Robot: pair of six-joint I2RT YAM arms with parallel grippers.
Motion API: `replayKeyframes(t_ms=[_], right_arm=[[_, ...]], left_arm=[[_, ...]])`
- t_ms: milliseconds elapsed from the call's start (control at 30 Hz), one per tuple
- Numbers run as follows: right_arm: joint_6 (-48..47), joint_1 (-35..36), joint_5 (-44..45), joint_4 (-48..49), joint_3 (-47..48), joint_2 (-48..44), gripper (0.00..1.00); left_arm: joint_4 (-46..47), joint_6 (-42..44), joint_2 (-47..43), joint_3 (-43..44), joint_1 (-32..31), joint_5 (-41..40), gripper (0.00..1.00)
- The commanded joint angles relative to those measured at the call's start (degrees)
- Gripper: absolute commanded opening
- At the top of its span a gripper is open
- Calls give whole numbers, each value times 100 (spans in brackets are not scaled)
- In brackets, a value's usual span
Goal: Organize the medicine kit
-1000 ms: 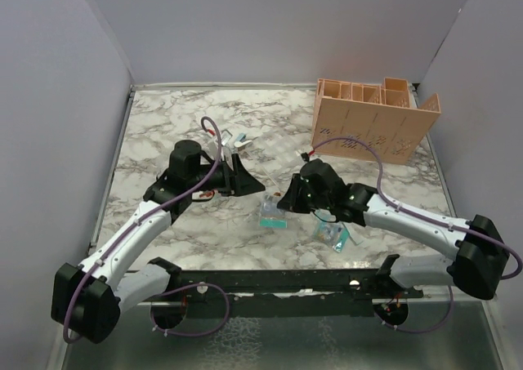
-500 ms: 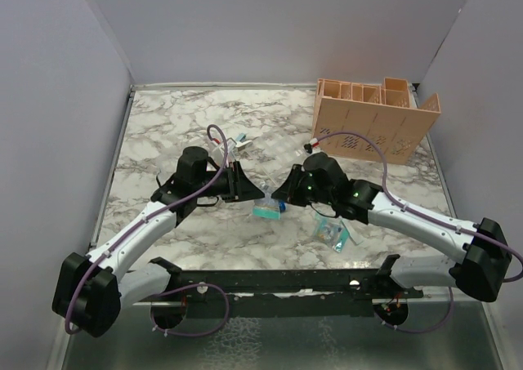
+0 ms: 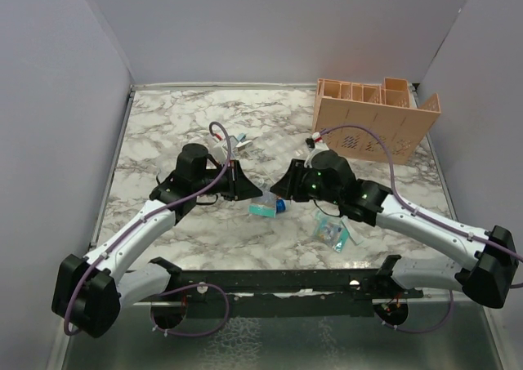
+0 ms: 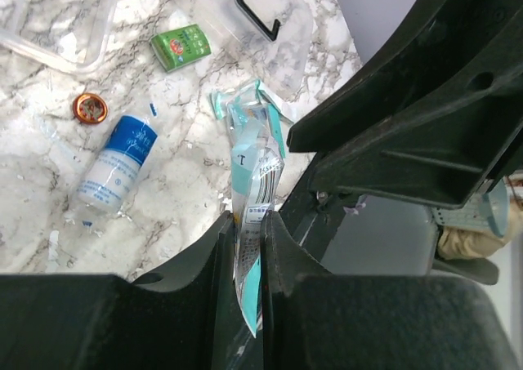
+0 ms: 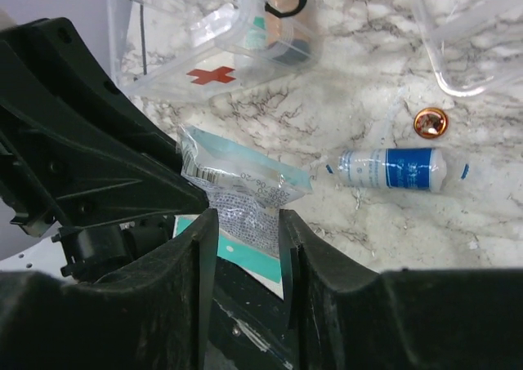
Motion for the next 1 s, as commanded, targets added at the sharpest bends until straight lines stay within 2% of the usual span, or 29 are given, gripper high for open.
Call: replayKeyframes(t_ms=[0,200,300,433,533,633,700,833,967], right_arm=[[-716,4,173,290,381,-160,36],[-952,4,192,115,642,-97,36],[-983,4,430,-128,597,-150,40],[-1517,4,271,-51,373,-337,47],[-1830,4,213,-95,356,-464,48],[-1965,4,301,-170,410,-560,48],[-1975,4,335,-219,478,-543,48],[-1803,3,284,-224,525,-451,48],[-1553,4,228,-110,450,-378,48]], left_arm=[[-94,825,-208,265,-20,381,0],[-255,1107,-161,431,-20,561,0],[-353,1274,-141,495,-20,531,0],[-814,1770,-133,693,-20,396,0],[-1419,2254,-169,993,-5,-224,0],[-1928,2399,-201,1364,91,-1429,0],[-2189,2290,-187,1641,227,-1937,0],[-2450,1863,-147,2124,609,-2467,0],[-2785,1409,-124,2389,908,-3436,0]])
